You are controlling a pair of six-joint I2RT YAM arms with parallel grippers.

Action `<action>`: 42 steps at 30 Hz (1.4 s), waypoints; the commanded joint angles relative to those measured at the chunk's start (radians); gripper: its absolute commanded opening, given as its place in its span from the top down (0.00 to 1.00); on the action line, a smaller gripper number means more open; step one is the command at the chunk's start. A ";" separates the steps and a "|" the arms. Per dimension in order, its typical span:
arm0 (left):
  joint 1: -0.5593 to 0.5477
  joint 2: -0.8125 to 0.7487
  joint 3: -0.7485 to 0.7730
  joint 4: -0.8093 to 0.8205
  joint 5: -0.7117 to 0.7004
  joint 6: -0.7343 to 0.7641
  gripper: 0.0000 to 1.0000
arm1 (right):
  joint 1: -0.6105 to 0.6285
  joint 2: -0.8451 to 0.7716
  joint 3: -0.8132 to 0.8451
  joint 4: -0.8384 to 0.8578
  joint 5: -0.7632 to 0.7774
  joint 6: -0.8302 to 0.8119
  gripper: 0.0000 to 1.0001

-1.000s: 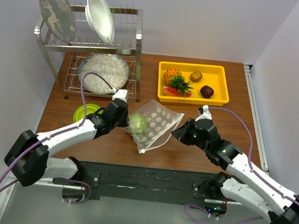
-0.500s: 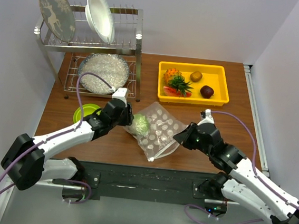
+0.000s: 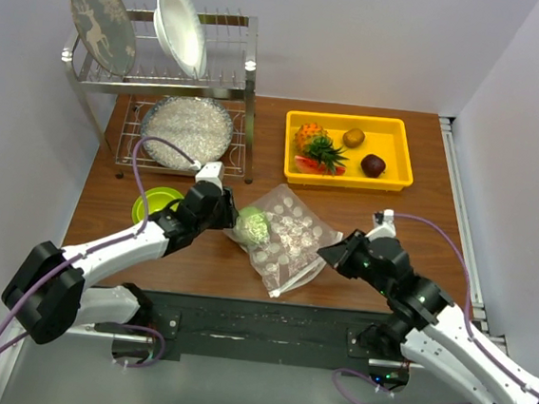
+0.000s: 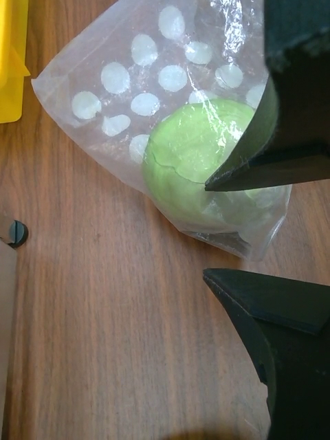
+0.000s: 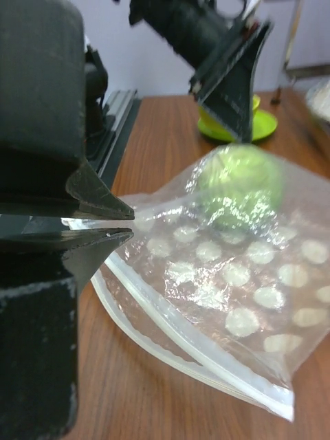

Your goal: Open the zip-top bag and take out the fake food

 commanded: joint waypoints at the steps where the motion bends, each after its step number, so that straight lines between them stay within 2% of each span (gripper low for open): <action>1: 0.006 -0.014 -0.007 0.085 0.005 -0.011 0.44 | 0.004 -0.077 -0.080 -0.088 0.051 0.056 0.86; 5: 0.006 -0.003 0.002 0.085 0.002 -0.015 0.40 | 0.004 -0.089 -0.141 -0.040 0.020 0.097 0.87; 12: 0.006 0.010 0.007 0.088 0.002 -0.017 0.40 | 0.004 -0.097 -0.203 0.027 0.008 0.122 0.87; 15: 0.006 0.024 0.007 0.093 0.012 -0.015 0.40 | 0.004 -0.080 -0.243 0.122 -0.019 0.137 0.86; 22: 0.006 0.006 0.001 0.074 0.018 -0.014 0.39 | 0.004 0.092 -0.287 0.430 -0.072 0.160 0.87; 26: 0.006 -0.017 -0.016 0.085 0.033 0.006 0.42 | 0.002 0.187 -0.287 0.537 -0.072 0.163 0.86; 33: 0.007 -0.048 -0.107 0.235 0.142 0.012 0.43 | 0.002 0.282 -0.321 0.727 -0.050 0.173 0.84; 37: 0.006 -0.045 -0.154 0.310 0.197 -0.020 0.44 | 0.004 0.360 -0.347 0.907 -0.056 0.170 0.81; 42: 0.006 -0.091 -0.200 0.355 0.231 -0.055 0.43 | 0.004 0.461 -0.338 0.991 -0.062 0.154 0.79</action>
